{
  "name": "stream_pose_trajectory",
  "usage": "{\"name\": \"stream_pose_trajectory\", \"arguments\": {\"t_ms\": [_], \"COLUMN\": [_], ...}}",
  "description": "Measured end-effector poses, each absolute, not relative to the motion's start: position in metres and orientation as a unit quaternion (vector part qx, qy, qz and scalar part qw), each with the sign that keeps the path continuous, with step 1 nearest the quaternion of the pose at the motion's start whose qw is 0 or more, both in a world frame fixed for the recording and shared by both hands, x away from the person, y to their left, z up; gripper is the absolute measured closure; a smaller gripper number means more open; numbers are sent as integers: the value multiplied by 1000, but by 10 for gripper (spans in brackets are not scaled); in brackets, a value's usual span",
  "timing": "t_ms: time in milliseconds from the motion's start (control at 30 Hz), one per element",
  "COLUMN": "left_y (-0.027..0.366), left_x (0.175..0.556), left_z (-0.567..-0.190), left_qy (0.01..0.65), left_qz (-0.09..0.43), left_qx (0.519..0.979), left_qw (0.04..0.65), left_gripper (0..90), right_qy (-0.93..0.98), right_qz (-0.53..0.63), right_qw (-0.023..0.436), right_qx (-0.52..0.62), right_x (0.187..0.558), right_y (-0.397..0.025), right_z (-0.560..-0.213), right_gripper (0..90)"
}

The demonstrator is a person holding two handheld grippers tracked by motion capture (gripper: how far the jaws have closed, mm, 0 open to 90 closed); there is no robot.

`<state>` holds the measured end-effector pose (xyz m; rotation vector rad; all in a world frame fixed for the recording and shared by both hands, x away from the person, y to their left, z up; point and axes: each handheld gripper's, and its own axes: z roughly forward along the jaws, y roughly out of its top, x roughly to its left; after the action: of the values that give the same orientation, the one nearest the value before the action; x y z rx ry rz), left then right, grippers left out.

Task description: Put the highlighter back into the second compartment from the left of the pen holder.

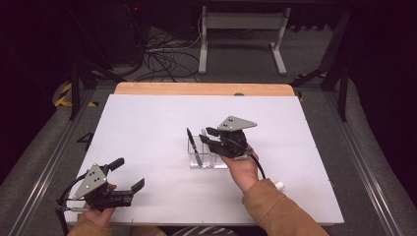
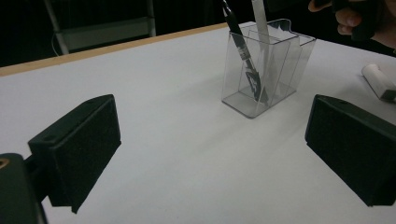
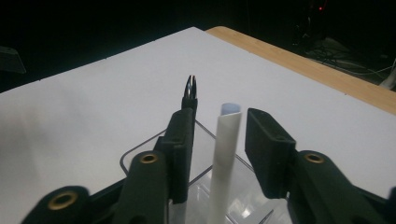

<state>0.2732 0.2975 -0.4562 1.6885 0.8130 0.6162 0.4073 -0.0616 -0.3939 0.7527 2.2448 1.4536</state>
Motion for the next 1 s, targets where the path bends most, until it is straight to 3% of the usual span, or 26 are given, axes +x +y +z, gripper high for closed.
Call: {"name": "stream_pose_trajectory", "arguments": {"t_ms": [267,467,1000], "left_y": [296,293,291], "left_x": [277,280,283], "left_z": [-456,-455,-455], "left_qy": [339,337,336], "left_qz": [259,256,255], "left_qx": [715,717,716], "left_qw": [553,554,556], "left_gripper": [42,42,42], "right_qy": [790,791,780], "right_qz": [516,515,531], "right_qw": [180,196,203], "right_qx": [277,267,260], "right_x": [401,391,384], "right_y": [-70,-79,-107], "right_z": [-383,-369,-359], "right_gripper": [216,52,13]}}
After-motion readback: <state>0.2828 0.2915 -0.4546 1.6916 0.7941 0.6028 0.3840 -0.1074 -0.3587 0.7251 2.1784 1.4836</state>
